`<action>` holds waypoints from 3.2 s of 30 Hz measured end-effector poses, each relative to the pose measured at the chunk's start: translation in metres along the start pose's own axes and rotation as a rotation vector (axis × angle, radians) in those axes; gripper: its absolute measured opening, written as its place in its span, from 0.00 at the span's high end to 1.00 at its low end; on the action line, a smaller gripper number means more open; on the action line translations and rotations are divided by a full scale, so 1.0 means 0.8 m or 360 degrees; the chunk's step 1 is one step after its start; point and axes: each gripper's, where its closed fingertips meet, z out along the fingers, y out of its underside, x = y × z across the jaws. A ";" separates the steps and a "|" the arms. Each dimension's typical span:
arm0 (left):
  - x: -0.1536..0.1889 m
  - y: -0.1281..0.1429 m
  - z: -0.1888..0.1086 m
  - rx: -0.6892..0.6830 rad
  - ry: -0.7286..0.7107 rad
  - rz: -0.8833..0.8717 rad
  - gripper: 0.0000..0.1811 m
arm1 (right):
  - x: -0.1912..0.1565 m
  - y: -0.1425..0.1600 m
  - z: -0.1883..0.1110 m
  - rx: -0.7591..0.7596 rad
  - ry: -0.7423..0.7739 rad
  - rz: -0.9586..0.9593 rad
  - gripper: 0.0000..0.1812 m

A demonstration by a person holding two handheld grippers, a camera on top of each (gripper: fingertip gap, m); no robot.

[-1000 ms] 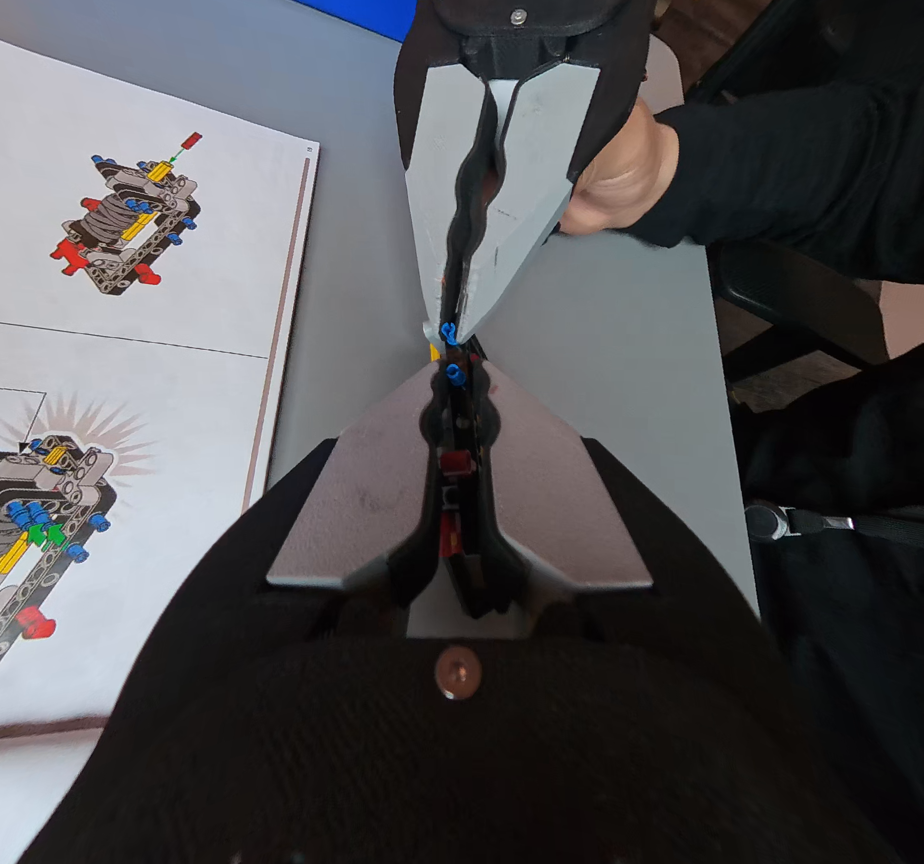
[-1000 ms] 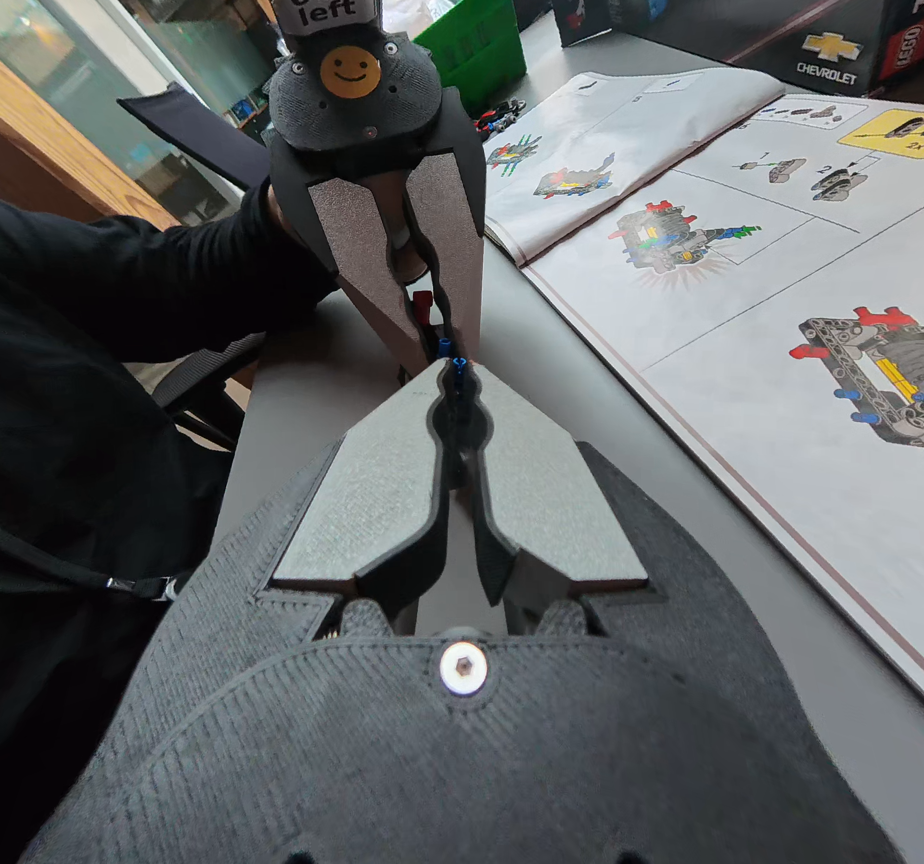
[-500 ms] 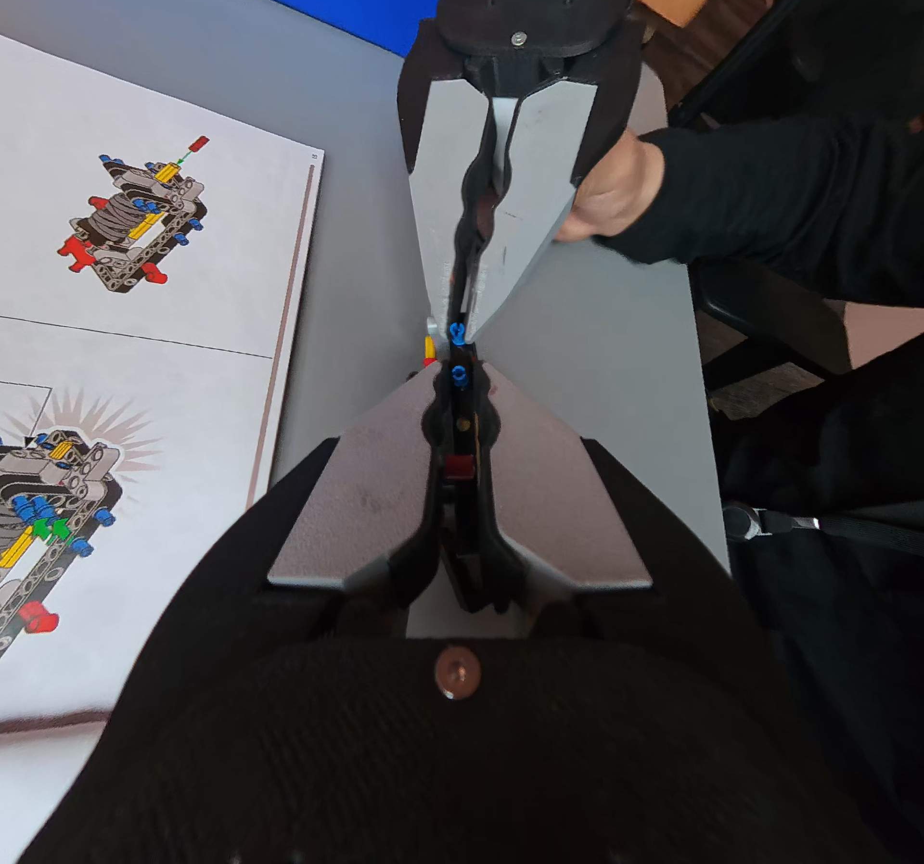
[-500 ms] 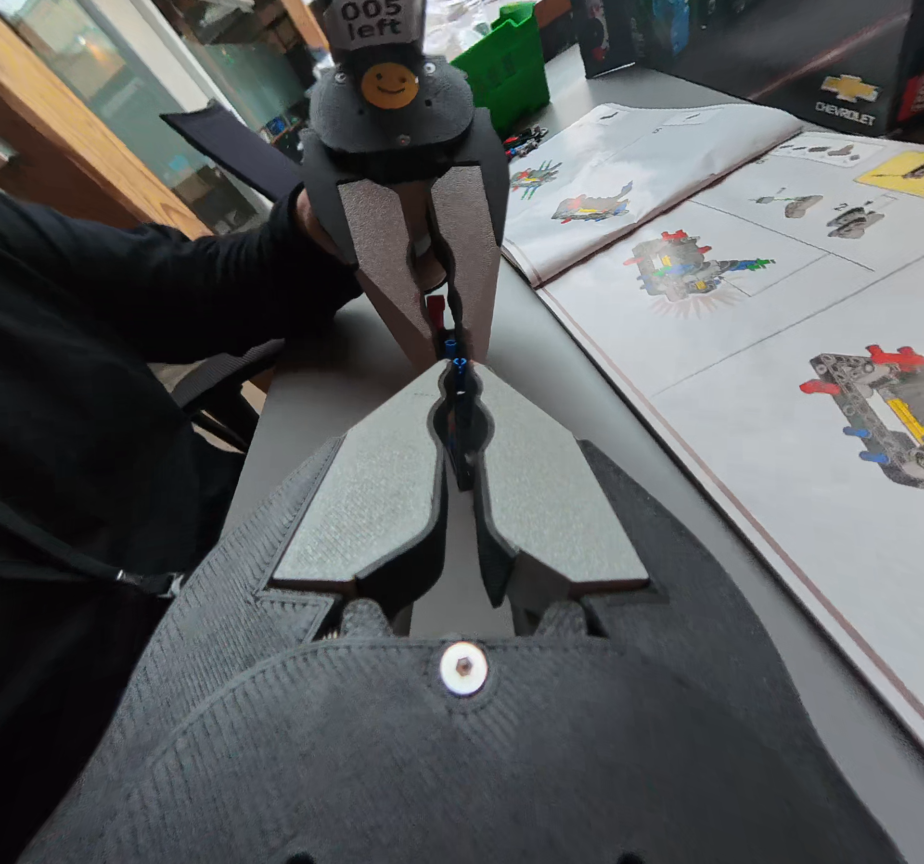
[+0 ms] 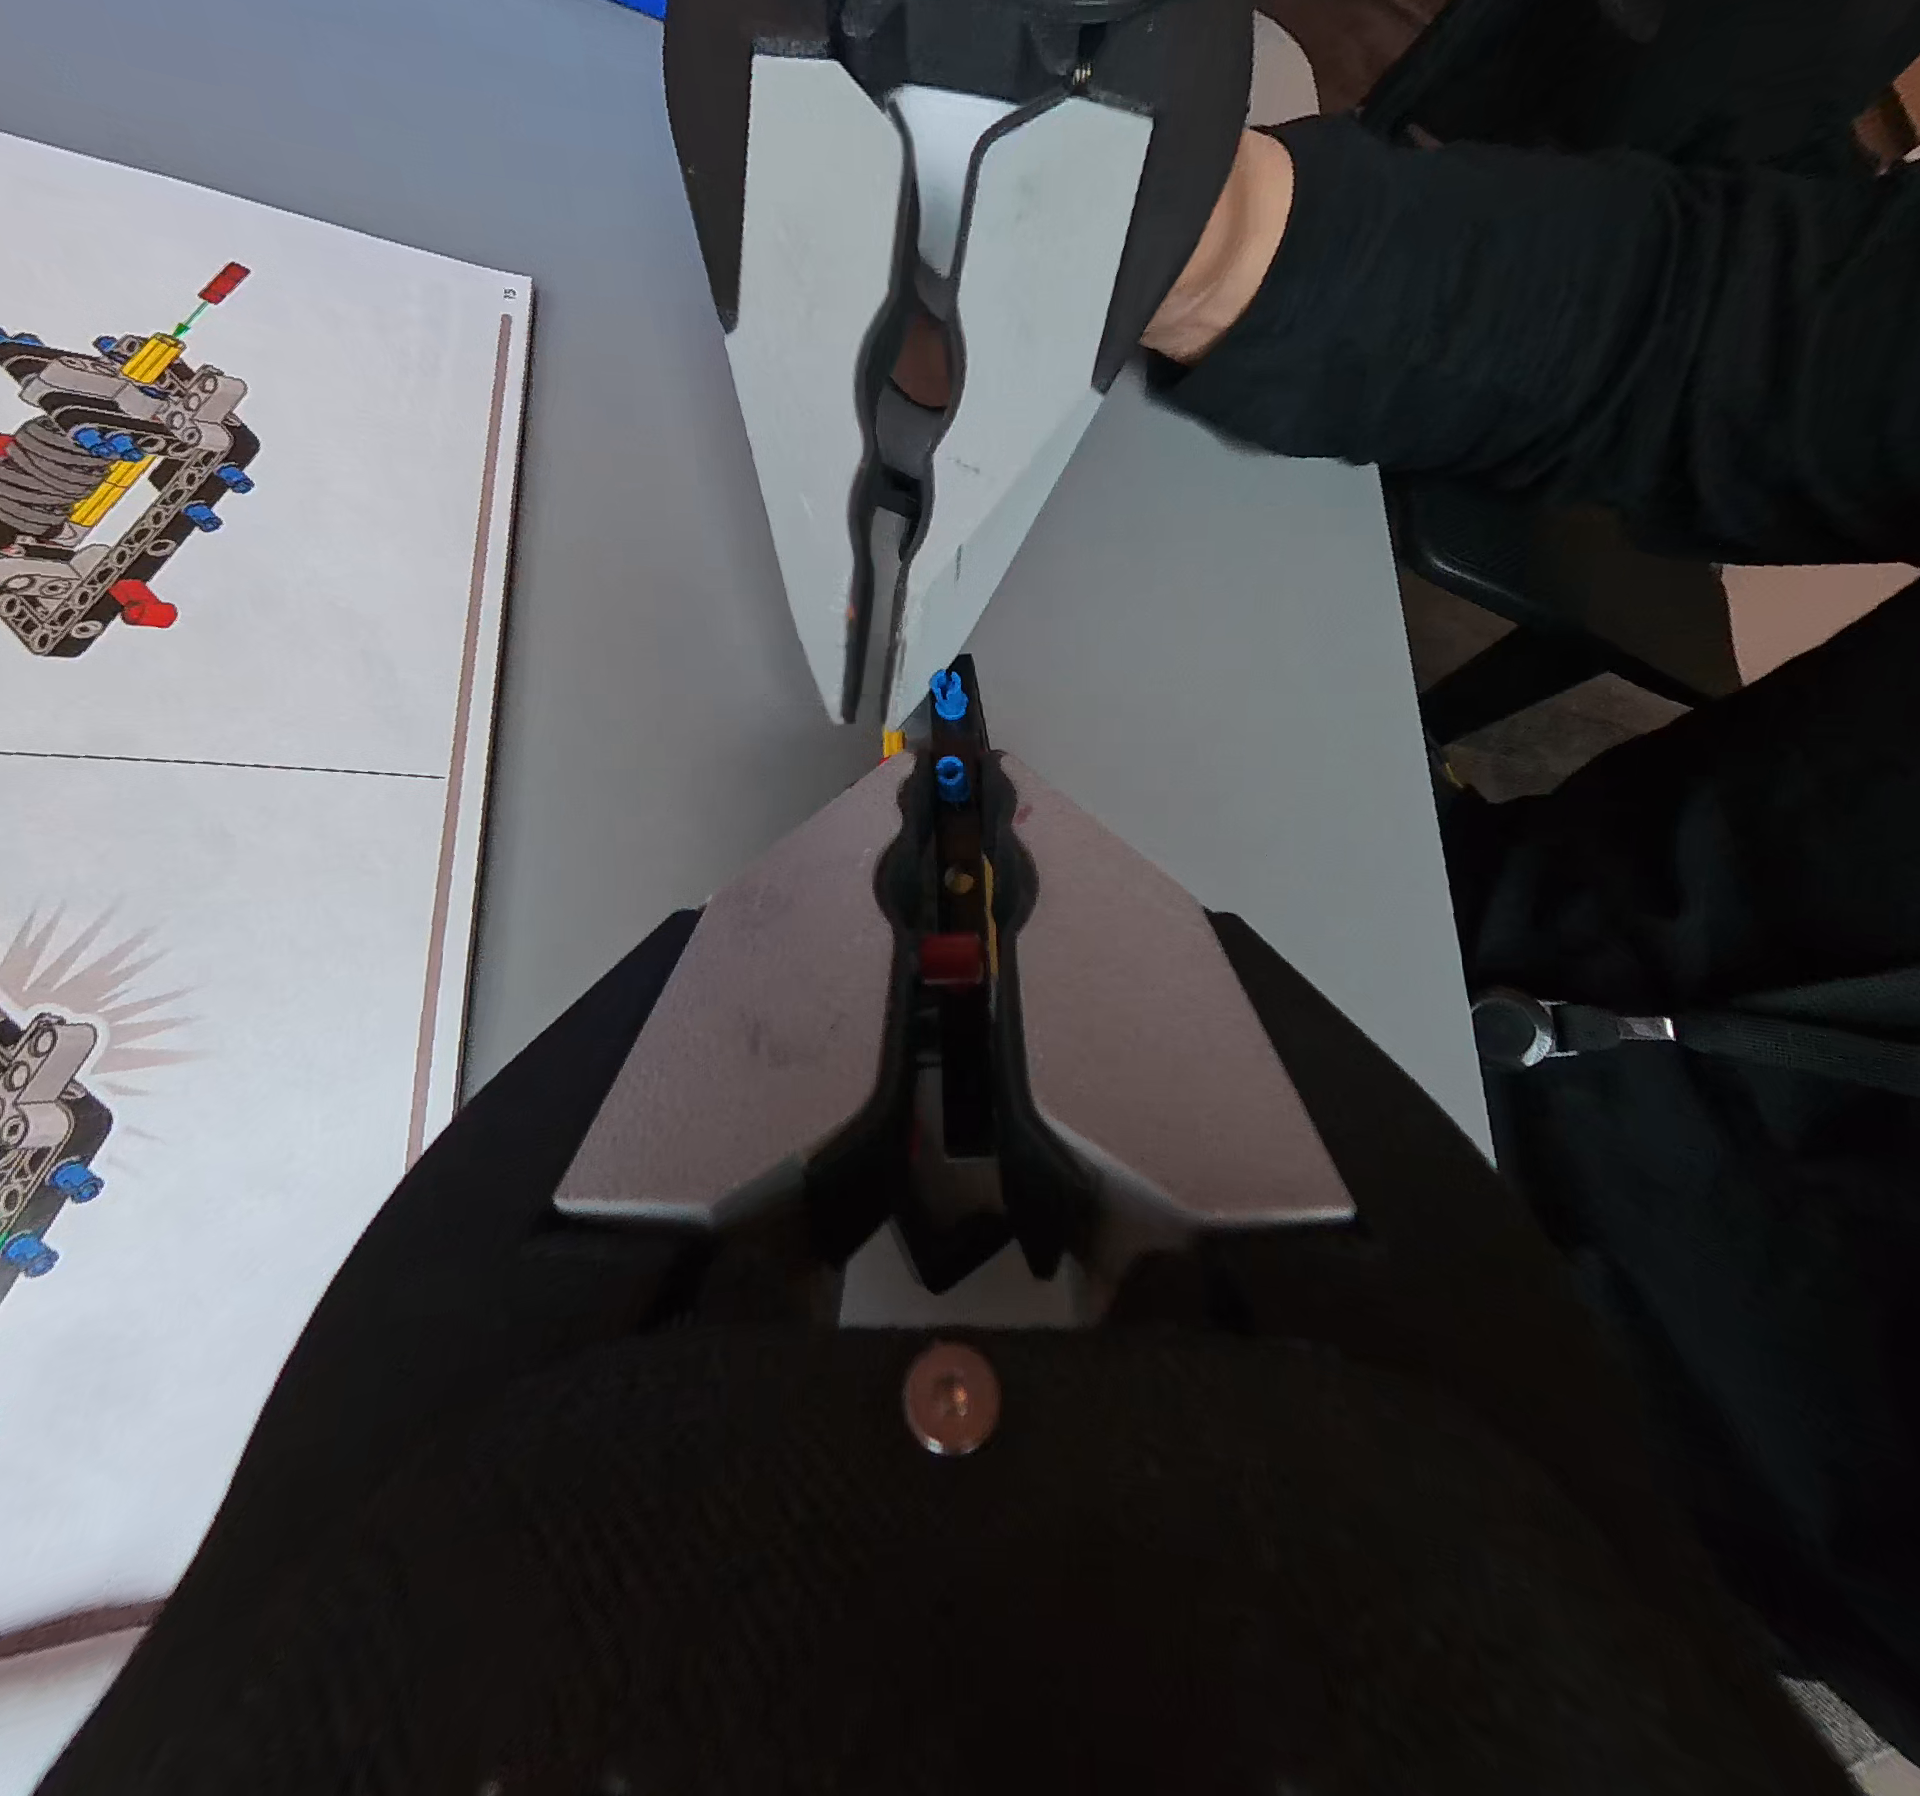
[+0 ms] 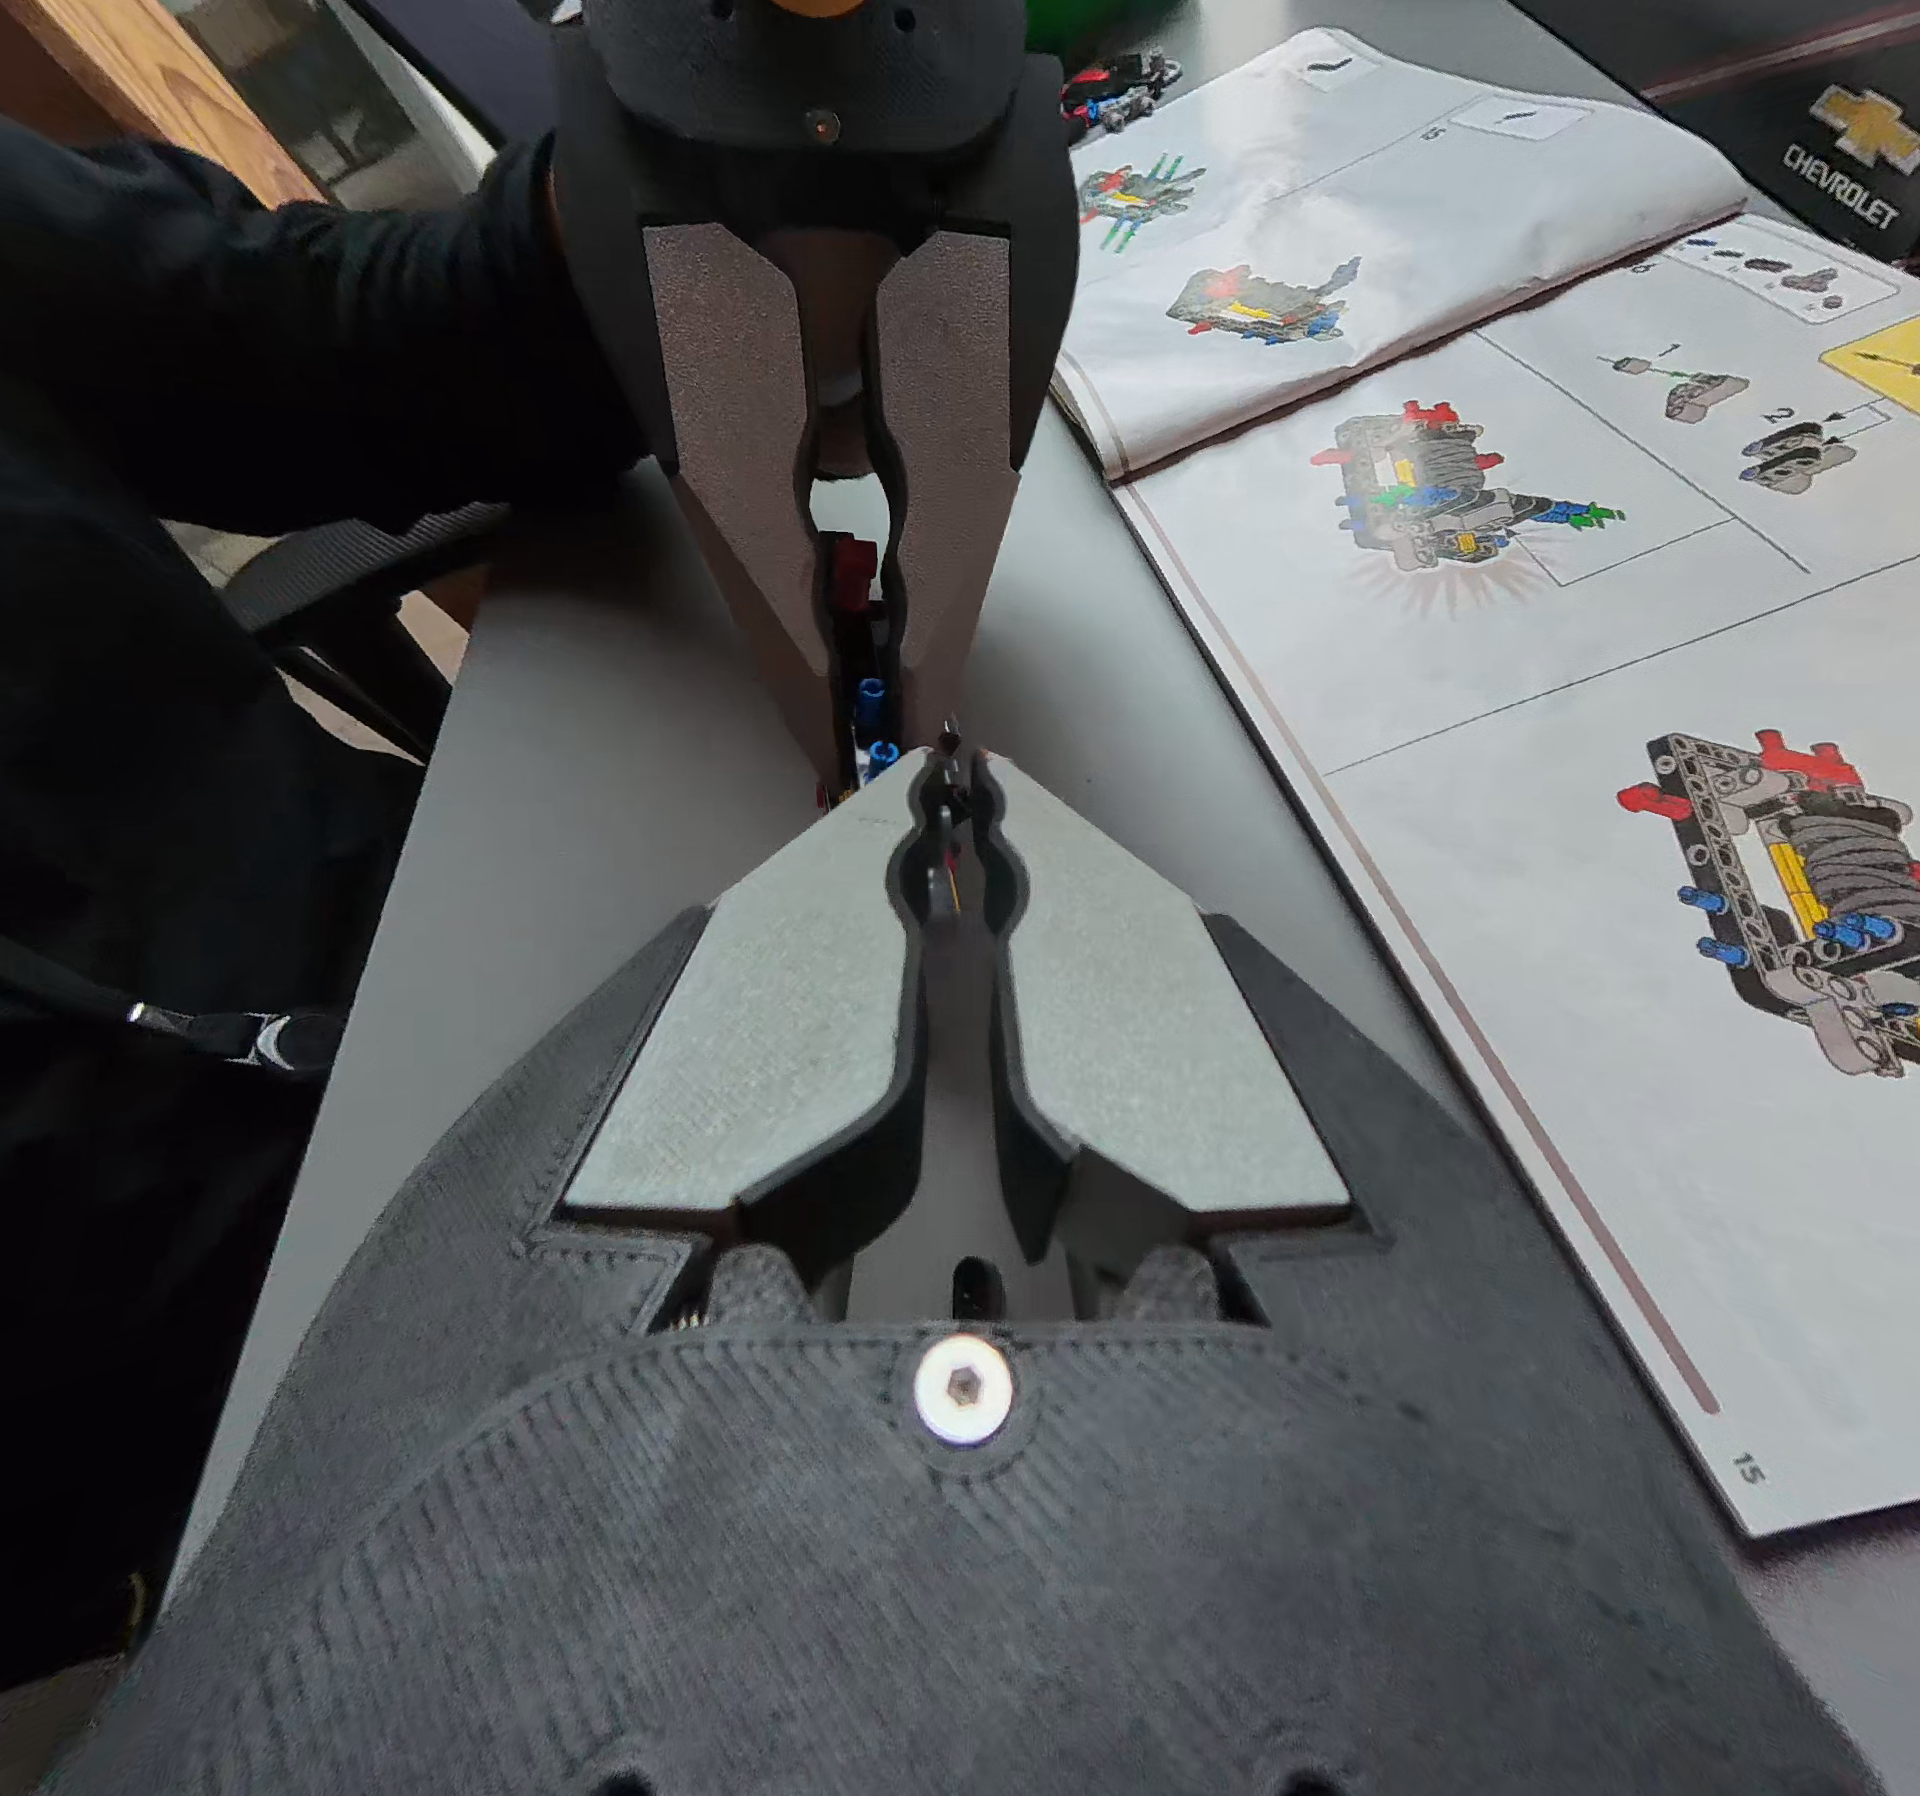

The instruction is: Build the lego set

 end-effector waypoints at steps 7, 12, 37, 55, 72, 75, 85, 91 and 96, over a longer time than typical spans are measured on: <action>-0.002 0.000 -0.004 0.0019 0.0007 -0.0018 0.97 | -0.010 -0.011 -0.016 0.0081 -0.0065 -0.0001 0.97; -0.003 0.001 -0.003 0.0013 0.0001 -0.0014 0.96 | -0.015 -0.004 -0.005 0.0009 -0.0085 -0.0031 1.00; -0.027 0.008 -0.004 0.0115 0.0158 -0.0526 0.96 | 0.004 0.009 0.005 -0.0491 0.1072 -0.1250 0.84; -0.030 0.018 -0.001 0.0066 0.0132 -0.0495 0.96 | 0.012 0.018 0.018 -0.0742 0.1254 -0.1618 0.94; -0.025 0.017 -0.006 0.0053 0.0143 -0.0454 0.96 | 0.000 0.003 0.006 -0.0363 0.1071 -0.1413 0.90; -0.020 0.018 -0.006 0.0025 0.0143 -0.0403 0.96 | -0.013 -0.014 -0.003 -0.0017 0.0720 -0.0895 0.84; -0.004 0.016 0.000 -0.0020 0.0134 -0.0232 0.96 | -0.003 -0.016 0.008 0.0158 0.0131 0.0005 0.93; -0.001 0.014 0.000 -0.0011 0.0068 -0.0136 0.96 | -0.010 -0.005 0.013 0.0062 0.0070 -0.0001 0.99; -0.001 0.012 0.002 0.0007 0.0047 -0.0115 0.97 | -0.009 -0.002 0.011 0.0048 0.0125 -0.0077 1.00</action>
